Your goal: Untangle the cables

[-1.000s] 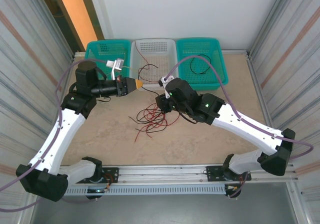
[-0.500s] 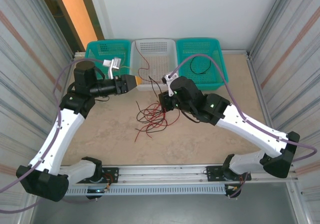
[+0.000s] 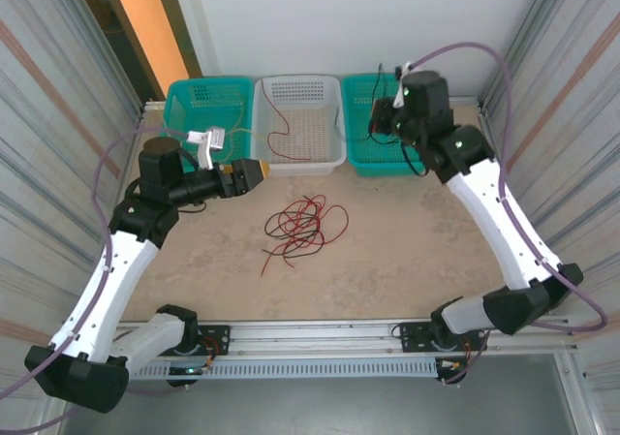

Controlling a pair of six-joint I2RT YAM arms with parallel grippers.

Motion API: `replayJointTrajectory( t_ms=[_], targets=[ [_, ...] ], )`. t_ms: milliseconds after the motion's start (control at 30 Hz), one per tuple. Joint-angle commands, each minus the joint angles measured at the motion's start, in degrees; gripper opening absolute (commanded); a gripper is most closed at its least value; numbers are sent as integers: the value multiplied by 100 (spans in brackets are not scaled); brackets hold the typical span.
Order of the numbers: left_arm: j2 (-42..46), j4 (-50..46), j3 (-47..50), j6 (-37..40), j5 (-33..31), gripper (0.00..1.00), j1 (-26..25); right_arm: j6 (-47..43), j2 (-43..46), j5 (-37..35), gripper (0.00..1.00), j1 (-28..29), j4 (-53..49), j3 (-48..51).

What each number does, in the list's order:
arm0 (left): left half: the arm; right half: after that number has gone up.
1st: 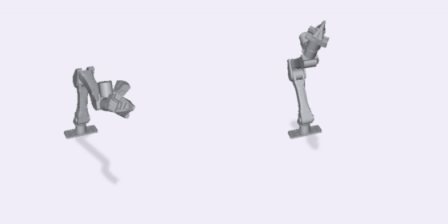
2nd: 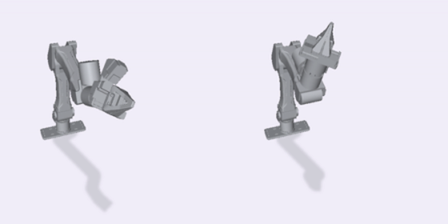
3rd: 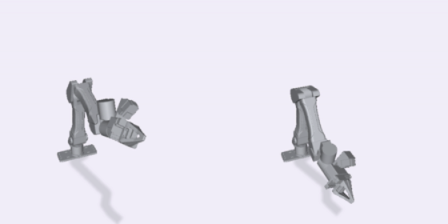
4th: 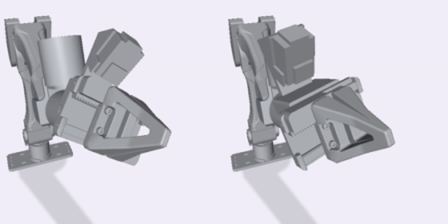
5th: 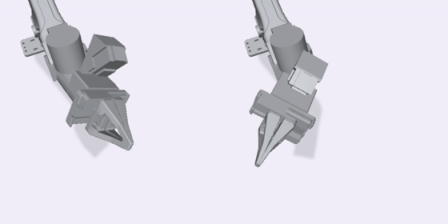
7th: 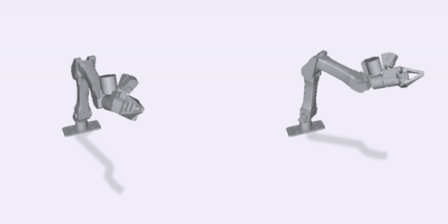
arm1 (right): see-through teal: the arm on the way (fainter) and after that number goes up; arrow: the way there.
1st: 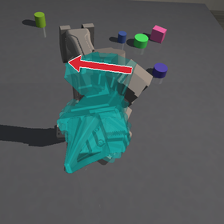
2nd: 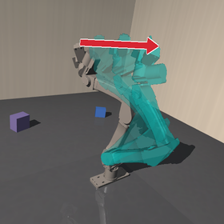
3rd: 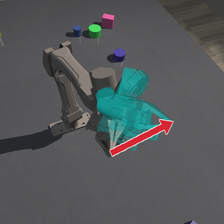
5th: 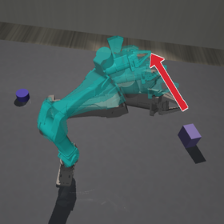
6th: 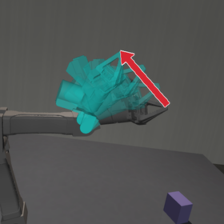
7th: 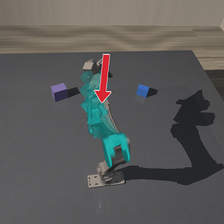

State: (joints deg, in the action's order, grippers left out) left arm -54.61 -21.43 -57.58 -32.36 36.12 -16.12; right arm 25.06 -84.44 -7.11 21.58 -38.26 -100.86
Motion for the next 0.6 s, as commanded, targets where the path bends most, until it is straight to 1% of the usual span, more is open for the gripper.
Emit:
replayJointTrajectory(
  t_ms=[0, 133, 200, 267, 333, 400, 467, 533, 567],
  targets=[
    [292, 274, 290, -123, -389, 99, 39, 110, -555, 403, 0, -453, -427, -357],
    [246, 333, 569, -407, -544, 99, 39, 60, -1201, 469, 0, -816, -537, -783],
    [169, 150, 577, -427, -634, 99, 39, 70, -1617, 467, 0, -937, -651, -981],
    [90, 89, 596, -350, -543, 94, 39, 70, -1977, 498, 9, -1008, -885, -1217],
    [-15, 98, 606, -349, -303, 88, 39, 73, -2260, 485, 22, -1046, -1126, -1392],
    [-100, 137, 637, -342, -103, 82, 40, 70, -2440, 500, 30, -1078, -1316, -1486],
    [-175, 69, 656, -281, -28, 77, 39, 70, -2432, 458, 36, -1082, -1425, -1411],
    [-261, -62, 644, -208, -6, 74, 39, 69, -2272, 450, 41, -1075, -1395, -1181],
    [-318, -116, 623, -154, 19, 73, 39, 76, -2127, 447, 47, -1070, -1334, -1016]
  ],
)
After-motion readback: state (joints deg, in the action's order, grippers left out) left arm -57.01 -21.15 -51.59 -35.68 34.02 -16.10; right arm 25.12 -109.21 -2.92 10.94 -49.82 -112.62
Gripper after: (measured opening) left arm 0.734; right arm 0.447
